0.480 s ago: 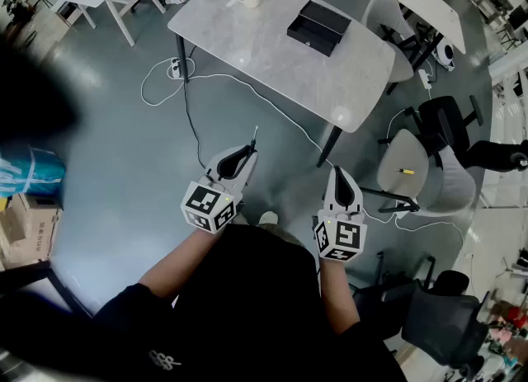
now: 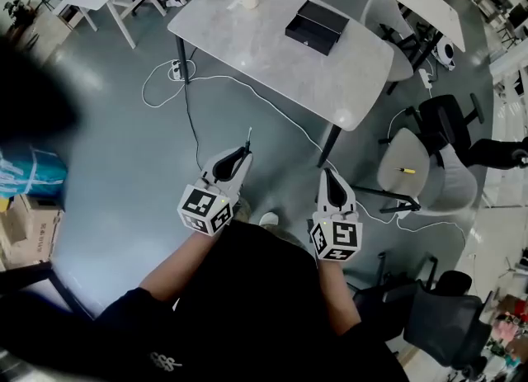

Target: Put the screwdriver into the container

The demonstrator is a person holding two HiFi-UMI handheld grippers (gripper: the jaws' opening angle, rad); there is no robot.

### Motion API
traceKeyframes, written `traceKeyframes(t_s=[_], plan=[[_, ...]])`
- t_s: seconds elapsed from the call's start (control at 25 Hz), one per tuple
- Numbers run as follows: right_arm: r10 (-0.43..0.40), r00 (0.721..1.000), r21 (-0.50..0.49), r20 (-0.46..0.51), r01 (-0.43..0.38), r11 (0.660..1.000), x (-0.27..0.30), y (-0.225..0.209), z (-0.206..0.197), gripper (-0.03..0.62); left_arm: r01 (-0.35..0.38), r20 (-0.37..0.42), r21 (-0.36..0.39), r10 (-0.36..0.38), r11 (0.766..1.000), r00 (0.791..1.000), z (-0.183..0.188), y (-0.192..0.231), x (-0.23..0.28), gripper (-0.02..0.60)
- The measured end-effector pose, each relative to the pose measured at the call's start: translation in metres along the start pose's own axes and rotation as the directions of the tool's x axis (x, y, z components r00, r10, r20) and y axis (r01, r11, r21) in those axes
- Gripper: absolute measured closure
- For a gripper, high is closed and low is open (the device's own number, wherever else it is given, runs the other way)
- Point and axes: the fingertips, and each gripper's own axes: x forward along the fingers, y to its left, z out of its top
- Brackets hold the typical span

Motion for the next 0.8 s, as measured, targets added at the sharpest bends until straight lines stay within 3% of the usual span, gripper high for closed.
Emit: traceKeyframes(t_s=[0.12,0.32,0.8], plan=[[-0.024,1.000,0.007,-0.006,0.024,1.000,0.003,-0.007,-0.002,0.582,-0.002,0.002,-0.013,0.002,1.000,1.000,-0.001,0.007,0.007,0.509],[-0.136,0.991,0.013,0.014,0.136,0.991,0.018,-0.031,0.001,0.583,0.006,-0.009,-0.015,-0.006,1.000,1.000,-0.004,0.028,0.031,0.509],[-0.158,0.986,0.011,-0.042,0.159,0.987,0.148,-0.024,0.020,0.583,0.075,-0.063,-0.043,-0.078,0.996,0.995,0.019,0.133,0.117,0.509]])
